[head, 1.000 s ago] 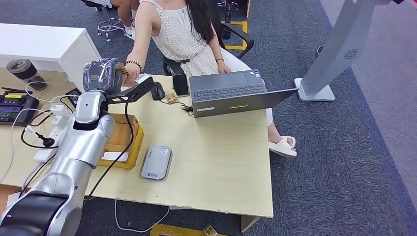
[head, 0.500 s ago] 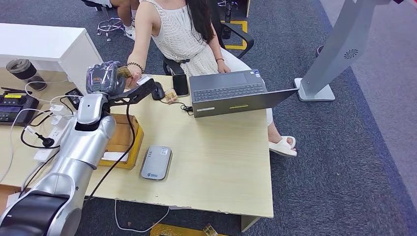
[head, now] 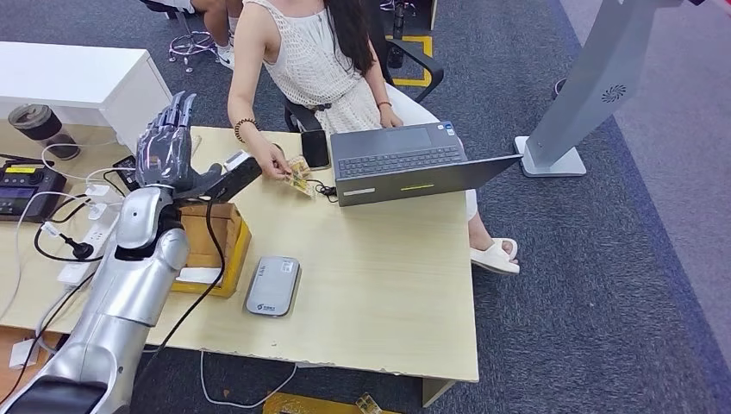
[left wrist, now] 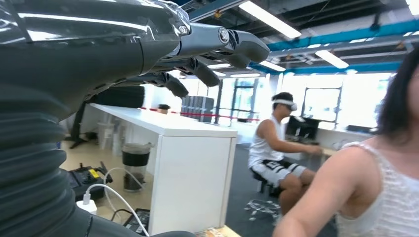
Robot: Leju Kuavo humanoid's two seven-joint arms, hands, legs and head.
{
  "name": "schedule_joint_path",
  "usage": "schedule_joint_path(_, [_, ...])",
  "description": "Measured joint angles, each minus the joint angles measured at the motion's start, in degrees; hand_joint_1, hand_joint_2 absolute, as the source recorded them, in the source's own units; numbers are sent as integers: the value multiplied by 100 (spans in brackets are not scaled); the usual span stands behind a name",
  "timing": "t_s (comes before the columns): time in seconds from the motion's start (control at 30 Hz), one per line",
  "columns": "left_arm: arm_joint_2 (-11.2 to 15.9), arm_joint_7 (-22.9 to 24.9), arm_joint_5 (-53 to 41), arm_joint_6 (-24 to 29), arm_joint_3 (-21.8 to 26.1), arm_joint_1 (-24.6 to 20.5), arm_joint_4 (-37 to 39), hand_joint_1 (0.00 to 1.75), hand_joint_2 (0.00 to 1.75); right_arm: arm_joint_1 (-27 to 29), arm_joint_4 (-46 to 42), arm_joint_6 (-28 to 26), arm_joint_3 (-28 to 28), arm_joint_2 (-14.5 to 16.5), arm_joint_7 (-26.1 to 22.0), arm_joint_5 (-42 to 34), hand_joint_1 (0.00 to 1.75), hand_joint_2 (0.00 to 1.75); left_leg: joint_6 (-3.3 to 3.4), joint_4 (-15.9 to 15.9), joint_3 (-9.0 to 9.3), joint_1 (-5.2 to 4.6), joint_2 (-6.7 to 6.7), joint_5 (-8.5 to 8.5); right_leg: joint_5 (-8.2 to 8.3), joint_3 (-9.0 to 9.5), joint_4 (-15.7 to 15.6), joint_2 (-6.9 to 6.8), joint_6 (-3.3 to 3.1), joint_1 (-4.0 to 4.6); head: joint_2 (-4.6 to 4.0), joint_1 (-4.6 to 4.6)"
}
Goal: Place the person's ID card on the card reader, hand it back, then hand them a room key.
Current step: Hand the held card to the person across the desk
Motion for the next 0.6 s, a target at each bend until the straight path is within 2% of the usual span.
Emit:
schedule_joint_path(0.2, [322, -167, 222, 72, 4, 847, -1220, 0, 175, 50, -3, 32, -14, -2, -84, -78, 0, 0, 0, -3, -5, 2, -4, -3, -5, 4, 0, -5, 0, 0, 0, 3])
schedule_joint_path(0.27, [497, -368, 464, 407, 72, 1357, -1731, 0, 175, 68, -6, 52, -45, -2, -172, -182, 0, 0, -3, -10, 6, 2, 24, -12, -5, 11, 3, 21, -1, -3, 0, 2])
schedule_joint_path(0.3, [599, -556, 690, 653, 187, 1780, -2085, 0, 175, 86, -8, 71, -72, -4, -225, -245, 0, 0, -6, -14, 18, 1, 49, -22, -8, 14, 4, 46, -4, -6, 0, 2])
schedule_joint_path(0.37, [720, -1230, 1378, 1127, 674, 2899, -2874, 0, 175, 147, -16, 126, -155, -15, -317, -343, 0, 0, -11, -18, 50, -1, 102, -48, -21, 17, 3, 98, -12, -9, 0, -8])
schedule_joint_path(0.43, [706, -1957, 1978, 1323, 1316, 3911, -3482, 0, 175, 229, -34, 165, -241, -35, -353, -374, 0, 0, -12, -16, 59, 1, 106, -64, -38, 18, -2, 104, -15, -3, 0, -17])
schedule_joint_path(0.5, [643, -2320, 2160, 1261, 1819, 4461, -3844, 0, 175, 282, -52, 176, -305, -49, -355, -367, 0, 0, -12, -15, 50, 4, 55, -65, -53, 25, -5, 55, -14, 3, 0, -13])
schedule_joint_path(0.6, [539, -2459, 2114, 1098, 2267, 4813, -4190, 0, 175, 276, -62, 177, -358, -52, -355, -362, 0, 0, -12, -15, 51, 4, 6, -62, -63, 45, -6, 6, -11, 3, 0, -8])
